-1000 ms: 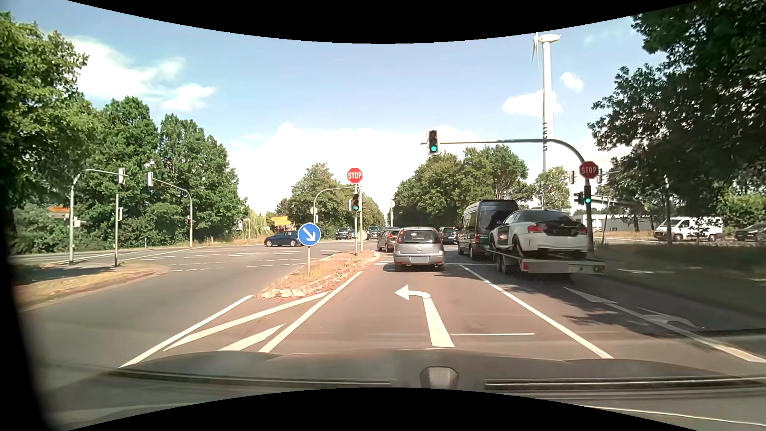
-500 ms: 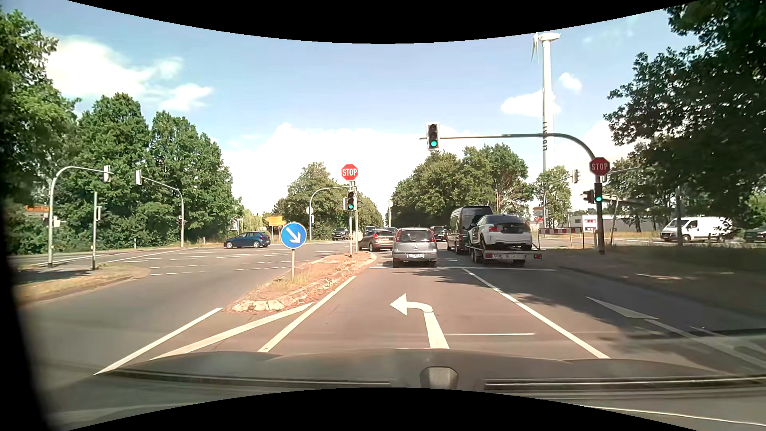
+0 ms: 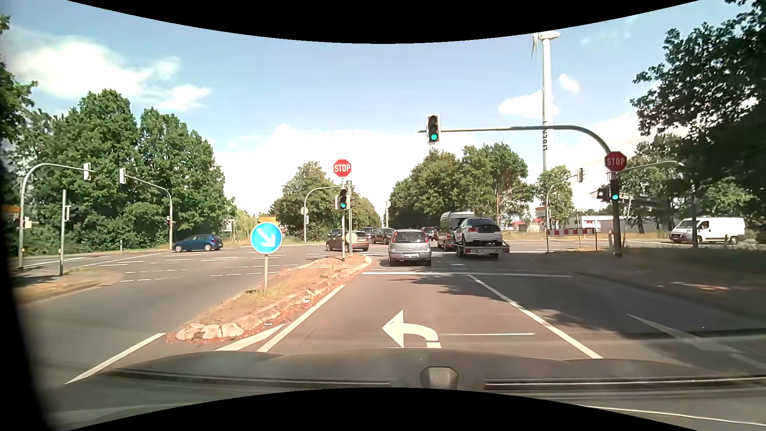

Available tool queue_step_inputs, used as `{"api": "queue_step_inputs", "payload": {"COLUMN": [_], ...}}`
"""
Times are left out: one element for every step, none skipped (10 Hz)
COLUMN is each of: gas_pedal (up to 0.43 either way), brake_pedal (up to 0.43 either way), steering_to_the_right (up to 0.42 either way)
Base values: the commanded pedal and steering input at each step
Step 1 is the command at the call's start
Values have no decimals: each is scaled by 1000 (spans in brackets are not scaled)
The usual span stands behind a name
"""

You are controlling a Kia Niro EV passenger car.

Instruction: Follow the waypoints while adhering to traffic rules and regulations

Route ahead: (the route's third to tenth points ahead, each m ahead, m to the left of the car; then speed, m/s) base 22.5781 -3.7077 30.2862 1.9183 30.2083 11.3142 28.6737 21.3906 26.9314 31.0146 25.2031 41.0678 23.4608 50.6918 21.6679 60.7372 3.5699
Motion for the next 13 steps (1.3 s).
{"api": "queue_step_inputs", "payload": {"gas_pedal": [0,0,0,0,0,0,0,0,0,0,0,0,0], "brake_pedal": [6,6,6,6,6,6,6,6,6,6,6,6,6], "steering_to_the_right": [17,17,16,17,17,16,16,16,16,16,16,16,16]}}
